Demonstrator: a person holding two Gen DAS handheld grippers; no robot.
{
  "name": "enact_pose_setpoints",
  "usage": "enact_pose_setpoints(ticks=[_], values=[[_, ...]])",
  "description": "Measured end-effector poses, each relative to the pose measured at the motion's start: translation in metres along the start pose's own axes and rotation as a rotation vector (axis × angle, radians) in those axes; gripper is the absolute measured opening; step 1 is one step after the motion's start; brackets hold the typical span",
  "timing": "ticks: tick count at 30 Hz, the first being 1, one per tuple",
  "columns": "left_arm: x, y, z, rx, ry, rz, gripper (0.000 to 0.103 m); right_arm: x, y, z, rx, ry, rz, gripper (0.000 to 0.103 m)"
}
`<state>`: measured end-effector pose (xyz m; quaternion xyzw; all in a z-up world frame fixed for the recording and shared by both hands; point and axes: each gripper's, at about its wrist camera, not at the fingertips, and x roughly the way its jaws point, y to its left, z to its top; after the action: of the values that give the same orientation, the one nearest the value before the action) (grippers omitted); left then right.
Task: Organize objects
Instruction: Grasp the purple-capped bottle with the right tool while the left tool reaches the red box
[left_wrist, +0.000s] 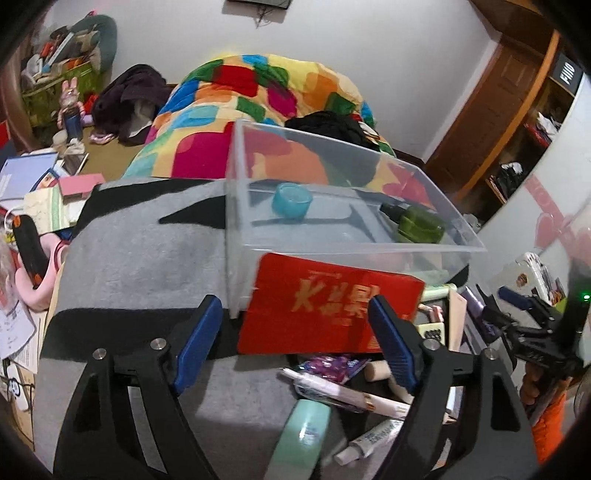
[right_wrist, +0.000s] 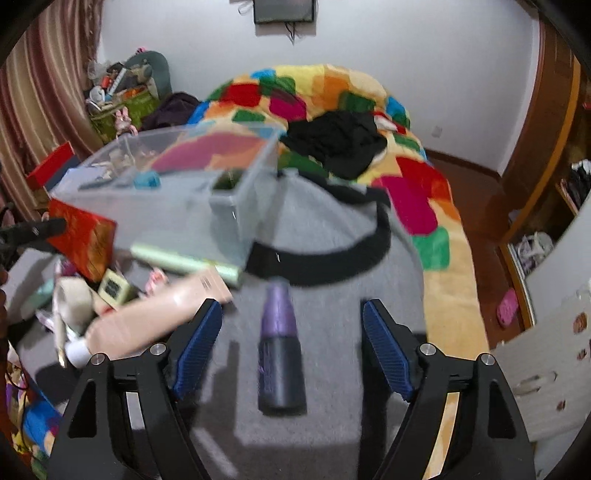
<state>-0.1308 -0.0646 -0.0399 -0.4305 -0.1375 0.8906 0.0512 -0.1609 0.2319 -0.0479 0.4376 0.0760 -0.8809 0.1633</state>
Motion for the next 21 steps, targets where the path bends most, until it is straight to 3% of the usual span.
enact_pose_setpoints(ticks=[1,4,6,8,13,21], values=[[0.001,-0.003,-0.001,0.010,0.007,0.001,0.070,0.002,0.001,-0.004,0.002,0.006,0.007,0.074],[0.006,-0.009,-0.005,0.040,0.029,0.020,0.045,0.005,0.002,-0.013,0.004,0.023,0.018,0.051],[0.005,-0.012,-0.008,0.044,0.031,0.014,0.039,0.006,0.002,-0.017,0.012,0.038,0.027,0.031],[-0.001,-0.016,-0.012,0.053,0.019,0.012,0.031,0.005,0.000,-0.021,0.020,0.036,0.035,0.024],[-0.023,-0.027,-0.023,0.083,-0.009,-0.017,0.018,0.001,0.001,-0.026,0.030,0.024,0.042,0.023],[-0.054,-0.052,-0.051,0.125,-0.007,-0.080,0.012,-0.005,0.009,-0.031,0.030,0.016,0.060,0.023]])
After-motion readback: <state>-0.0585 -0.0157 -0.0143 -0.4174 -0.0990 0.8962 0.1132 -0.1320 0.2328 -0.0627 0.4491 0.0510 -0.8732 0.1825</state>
